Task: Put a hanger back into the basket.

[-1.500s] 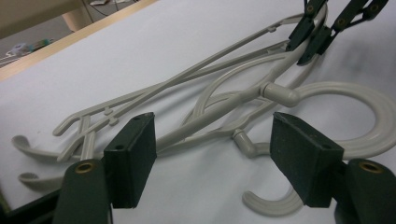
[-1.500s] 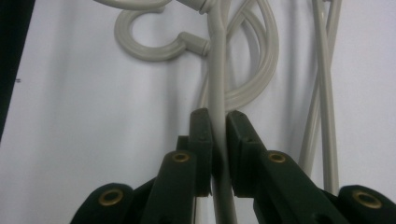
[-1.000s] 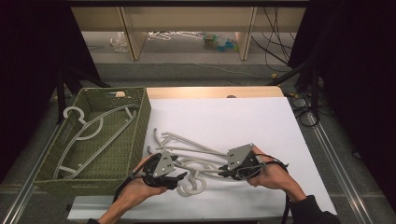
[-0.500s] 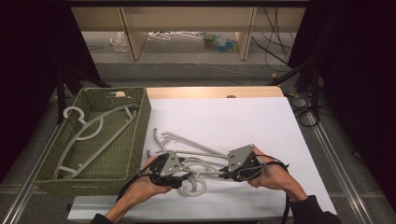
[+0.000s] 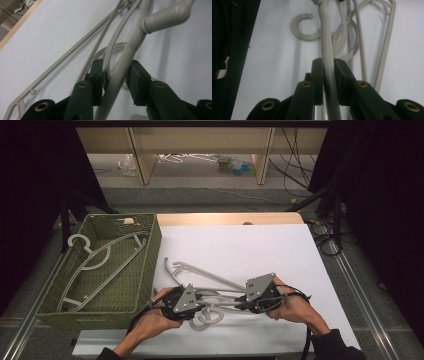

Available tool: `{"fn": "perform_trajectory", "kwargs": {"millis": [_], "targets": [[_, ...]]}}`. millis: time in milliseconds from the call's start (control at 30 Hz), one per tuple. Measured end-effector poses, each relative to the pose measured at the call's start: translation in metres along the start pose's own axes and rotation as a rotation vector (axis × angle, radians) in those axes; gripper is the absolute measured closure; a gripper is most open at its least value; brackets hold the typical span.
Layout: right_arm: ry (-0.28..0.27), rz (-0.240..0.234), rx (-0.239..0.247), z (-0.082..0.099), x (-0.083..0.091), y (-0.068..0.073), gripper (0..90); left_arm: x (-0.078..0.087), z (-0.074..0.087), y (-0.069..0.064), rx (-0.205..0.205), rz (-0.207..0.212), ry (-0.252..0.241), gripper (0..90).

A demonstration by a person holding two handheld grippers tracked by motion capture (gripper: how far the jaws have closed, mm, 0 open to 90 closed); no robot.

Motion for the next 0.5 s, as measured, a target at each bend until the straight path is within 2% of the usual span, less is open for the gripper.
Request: {"fn": "perform_trajectory", "kwargs": {"millis": [100, 133, 167, 300, 367, 500], "targets": [[0.002, 0.017, -0.014, 0.000, 0.001, 0.000, 76.6, 0.001, -0.005, -0.003, -0.037, 0.012, 0.006, 70.8], [-0.003, 0.024, -0.005, 0.001, 0.001, -0.002, 75.8, 0.002, -0.006, -0.004, -0.040, 0.013, 0.008, 71.7], [-0.002, 0.033, -0.029, 0.001, 0.002, -0.002, 74.9, 0.002, -0.008, -0.004, -0.041, 0.014, 0.004, 72.6], [-0.027, 0.092, -0.055, 0.000, 0.005, -0.006, 70.0, 0.004, -0.012, -0.006, -0.054, 0.022, -0.011, 76.0], [-0.034, 0.119, -0.069, 0.000, 0.005, -0.008, 67.3, 0.004, -0.015, -0.007, -0.049, 0.029, -0.017, 77.5], [-0.053, 0.172, -0.115, 0.000, 0.005, -0.011, 57.6, 0.005, -0.017, -0.008, 0.012, 0.019, -0.034, 78.8]]}}
Point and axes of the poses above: each handheld gripper's, and its own axes: x roughly backward along the jaws, z roughly out of its underside, y roughly to its left, the point moved 2 cm from there along -x, roughly forward along the jaws, and after that the axes turned 14 degrees about -y, right-handed, at the moved point
